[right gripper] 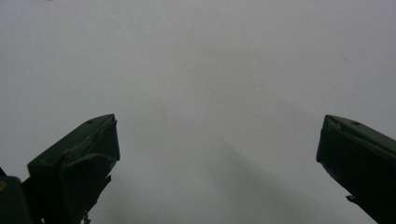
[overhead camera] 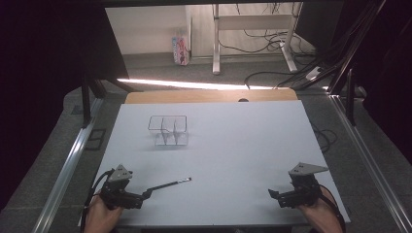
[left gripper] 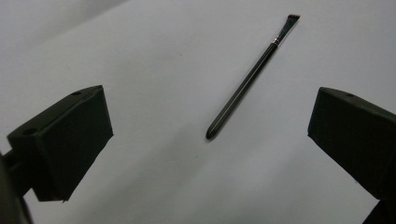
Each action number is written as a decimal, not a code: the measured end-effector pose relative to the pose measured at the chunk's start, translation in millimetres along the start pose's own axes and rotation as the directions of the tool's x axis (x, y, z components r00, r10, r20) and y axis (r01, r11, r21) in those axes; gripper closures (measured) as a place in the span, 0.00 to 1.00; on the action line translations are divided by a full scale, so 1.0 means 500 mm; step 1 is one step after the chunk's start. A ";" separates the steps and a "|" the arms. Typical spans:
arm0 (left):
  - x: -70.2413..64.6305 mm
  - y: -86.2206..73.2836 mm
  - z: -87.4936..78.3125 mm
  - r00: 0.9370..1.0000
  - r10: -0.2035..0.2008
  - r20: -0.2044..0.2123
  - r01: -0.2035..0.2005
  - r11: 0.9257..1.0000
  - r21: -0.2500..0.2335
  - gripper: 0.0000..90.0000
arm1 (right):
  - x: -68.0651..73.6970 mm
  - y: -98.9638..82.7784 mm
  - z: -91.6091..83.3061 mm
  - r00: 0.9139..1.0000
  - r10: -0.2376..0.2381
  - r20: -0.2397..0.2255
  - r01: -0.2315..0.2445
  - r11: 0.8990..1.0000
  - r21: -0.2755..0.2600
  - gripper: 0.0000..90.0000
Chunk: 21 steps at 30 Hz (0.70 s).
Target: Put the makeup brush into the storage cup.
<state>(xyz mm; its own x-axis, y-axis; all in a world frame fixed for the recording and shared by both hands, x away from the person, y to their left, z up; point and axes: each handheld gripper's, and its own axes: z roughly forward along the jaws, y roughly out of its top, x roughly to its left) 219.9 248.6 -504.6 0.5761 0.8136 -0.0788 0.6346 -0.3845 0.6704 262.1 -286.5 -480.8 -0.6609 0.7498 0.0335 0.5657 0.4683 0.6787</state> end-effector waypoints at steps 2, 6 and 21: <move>0.001 0.000 -0.001 1.000 0.003 -0.004 -0.003 1.000 -0.005 0.01 | 0.001 0.001 -0.001 1.000 -0.007 0.001 0.007 1.000 0.005 0.00; 0.003 -0.001 -0.003 1.000 0.006 -0.012 -0.006 1.000 -0.009 0.01 | 0.002 0.001 0.002 1.000 -0.013 0.002 0.013 1.000 0.017 0.00; 0.010 -0.004 -0.003 0.999 -0.030 -0.011 0.030 0.999 -0.023 0.00 | 0.000 0.000 0.004 1.000 -0.021 0.011 0.021 0.999 0.029 0.00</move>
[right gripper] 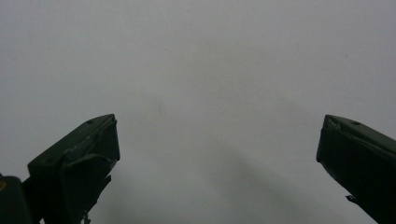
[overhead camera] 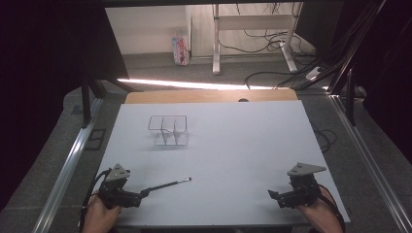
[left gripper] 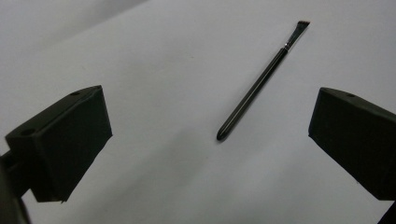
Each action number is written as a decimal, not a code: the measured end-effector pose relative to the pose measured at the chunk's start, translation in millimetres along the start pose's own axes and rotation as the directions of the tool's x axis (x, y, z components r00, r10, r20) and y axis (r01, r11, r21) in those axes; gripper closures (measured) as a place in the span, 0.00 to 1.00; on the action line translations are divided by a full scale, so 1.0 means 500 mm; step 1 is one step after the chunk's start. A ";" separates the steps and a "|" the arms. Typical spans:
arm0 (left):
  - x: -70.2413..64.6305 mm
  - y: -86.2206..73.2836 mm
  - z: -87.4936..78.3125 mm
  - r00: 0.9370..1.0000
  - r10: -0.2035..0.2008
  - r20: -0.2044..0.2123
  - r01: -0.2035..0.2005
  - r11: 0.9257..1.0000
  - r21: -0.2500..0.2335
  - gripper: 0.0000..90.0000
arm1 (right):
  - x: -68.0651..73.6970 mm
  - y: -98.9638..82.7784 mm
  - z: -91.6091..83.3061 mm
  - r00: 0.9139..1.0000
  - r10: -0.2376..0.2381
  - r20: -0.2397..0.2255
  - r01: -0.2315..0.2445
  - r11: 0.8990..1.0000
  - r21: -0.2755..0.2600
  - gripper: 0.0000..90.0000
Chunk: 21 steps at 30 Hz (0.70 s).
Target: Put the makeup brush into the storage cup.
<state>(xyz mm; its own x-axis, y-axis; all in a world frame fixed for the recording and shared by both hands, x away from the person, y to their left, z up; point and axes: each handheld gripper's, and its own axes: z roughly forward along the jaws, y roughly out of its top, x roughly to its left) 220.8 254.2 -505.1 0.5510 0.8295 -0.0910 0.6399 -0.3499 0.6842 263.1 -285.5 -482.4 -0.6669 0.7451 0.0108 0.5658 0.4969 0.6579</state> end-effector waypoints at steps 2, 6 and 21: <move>0.000 0.000 -0.001 1.000 0.001 0.002 -0.001 1.000 -0.004 0.00 | -0.001 0.000 -0.001 1.000 0.001 0.001 -0.001 1.000 0.003 0.00; -0.002 0.002 -0.001 1.000 0.007 0.013 -0.007 1.000 -0.004 0.00 | -0.002 0.000 0.000 1.000 -0.002 0.006 0.002 1.000 0.005 0.00; -0.005 0.018 -0.003 1.000 0.019 0.021 -0.019 1.000 -0.012 0.00 | -0.002 -0.001 0.002 1.000 0.002 0.002 -0.002 1.000 0.009 0.00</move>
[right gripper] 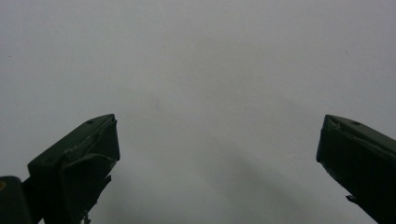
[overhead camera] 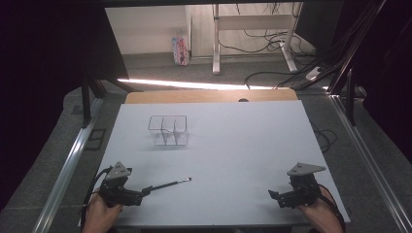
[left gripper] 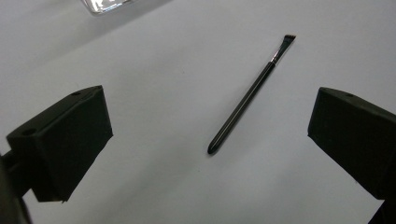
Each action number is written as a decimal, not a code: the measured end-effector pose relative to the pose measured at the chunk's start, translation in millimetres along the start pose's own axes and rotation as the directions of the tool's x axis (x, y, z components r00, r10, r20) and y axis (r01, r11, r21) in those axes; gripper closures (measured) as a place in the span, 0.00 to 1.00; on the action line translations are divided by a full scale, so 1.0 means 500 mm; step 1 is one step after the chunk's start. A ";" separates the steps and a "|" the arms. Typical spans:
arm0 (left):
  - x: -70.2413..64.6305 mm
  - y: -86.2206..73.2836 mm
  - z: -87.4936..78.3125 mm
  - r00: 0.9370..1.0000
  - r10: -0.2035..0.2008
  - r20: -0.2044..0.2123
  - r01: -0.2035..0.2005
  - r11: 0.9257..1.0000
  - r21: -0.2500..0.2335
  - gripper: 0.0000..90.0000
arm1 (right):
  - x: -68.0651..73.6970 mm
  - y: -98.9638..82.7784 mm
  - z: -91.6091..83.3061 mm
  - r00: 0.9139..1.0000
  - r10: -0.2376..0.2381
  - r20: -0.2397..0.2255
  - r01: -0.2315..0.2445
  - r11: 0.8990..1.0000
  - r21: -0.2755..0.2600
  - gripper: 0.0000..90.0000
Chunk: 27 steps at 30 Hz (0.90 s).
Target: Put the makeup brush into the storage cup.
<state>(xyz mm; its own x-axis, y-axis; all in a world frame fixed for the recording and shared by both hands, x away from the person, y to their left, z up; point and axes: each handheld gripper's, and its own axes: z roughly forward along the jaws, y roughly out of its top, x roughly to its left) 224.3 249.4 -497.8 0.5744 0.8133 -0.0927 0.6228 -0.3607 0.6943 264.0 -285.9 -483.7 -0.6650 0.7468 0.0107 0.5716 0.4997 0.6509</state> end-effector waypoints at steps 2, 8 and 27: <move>-0.001 0.004 0.002 1.000 0.012 -0.009 -0.012 1.000 0.018 0.00 | 0.000 0.000 0.000 1.000 -0.001 0.001 0.001 1.000 0.001 0.00; -0.002 0.013 0.006 0.999 0.025 -0.023 -0.024 0.999 0.042 0.00 | 0.000 0.000 0.002 1.000 -0.006 0.000 0.006 1.000 0.004 0.00; 0.004 0.053 0.023 0.999 0.037 -0.018 -0.035 0.994 0.107 0.00 | 0.002 0.000 0.004 1.000 -0.016 0.002 0.016 1.000 0.006 0.00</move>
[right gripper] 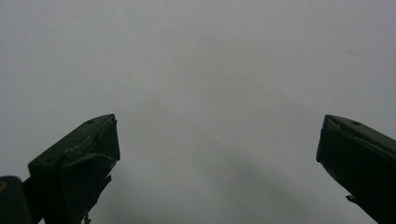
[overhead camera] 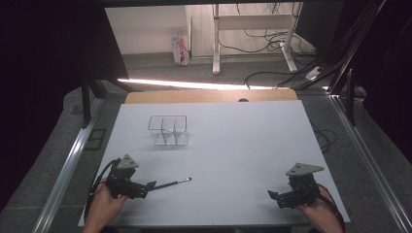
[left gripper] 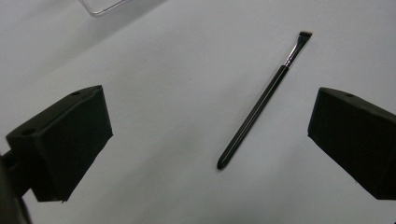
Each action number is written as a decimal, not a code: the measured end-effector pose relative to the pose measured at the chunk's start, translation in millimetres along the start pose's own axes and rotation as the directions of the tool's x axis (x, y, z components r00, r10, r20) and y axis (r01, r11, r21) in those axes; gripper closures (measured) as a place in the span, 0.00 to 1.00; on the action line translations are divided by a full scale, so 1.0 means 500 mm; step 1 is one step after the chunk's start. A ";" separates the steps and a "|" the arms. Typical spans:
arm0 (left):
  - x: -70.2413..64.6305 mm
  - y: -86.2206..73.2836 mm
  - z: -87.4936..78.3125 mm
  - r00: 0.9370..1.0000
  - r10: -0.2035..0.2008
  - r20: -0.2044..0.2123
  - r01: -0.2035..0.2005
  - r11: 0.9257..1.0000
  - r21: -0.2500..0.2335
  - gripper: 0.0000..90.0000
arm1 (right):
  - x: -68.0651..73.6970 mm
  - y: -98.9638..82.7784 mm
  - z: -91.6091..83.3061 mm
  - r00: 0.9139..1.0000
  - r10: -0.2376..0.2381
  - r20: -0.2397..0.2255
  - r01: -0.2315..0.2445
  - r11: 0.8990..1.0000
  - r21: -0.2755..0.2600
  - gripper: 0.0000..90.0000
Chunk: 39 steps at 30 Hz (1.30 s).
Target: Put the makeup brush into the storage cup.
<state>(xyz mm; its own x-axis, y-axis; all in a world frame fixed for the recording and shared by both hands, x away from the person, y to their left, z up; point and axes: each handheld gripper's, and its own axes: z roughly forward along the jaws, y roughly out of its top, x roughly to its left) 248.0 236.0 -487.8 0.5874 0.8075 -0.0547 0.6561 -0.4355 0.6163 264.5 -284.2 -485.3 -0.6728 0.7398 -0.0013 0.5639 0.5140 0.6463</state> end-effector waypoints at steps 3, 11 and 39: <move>-0.001 0.006 0.003 1.000 0.010 -0.003 -0.010 1.000 0.010 0.00 | 0.000 0.000 0.000 1.000 -0.001 0.001 0.001 1.000 0.002 0.00; -0.003 0.027 0.017 1.000 0.024 -0.009 -0.023 0.998 0.058 0.01 | 0.000 0.000 0.002 1.000 -0.002 0.005 0.002 1.000 0.011 0.00; -0.054 0.116 0.088 0.984 0.162 0.075 -0.175 0.961 0.214 0.12 | 0.000 -0.003 0.009 1.000 -0.007 0.001 0.007 0.999 0.052 0.00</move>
<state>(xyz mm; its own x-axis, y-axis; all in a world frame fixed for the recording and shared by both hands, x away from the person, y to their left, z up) 291.3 171.5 -485.1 0.7197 0.6942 -0.0123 0.6294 -0.6449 0.4336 265.8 -283.2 -489.7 -0.6766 0.7363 -0.0064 0.5833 0.5412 0.6057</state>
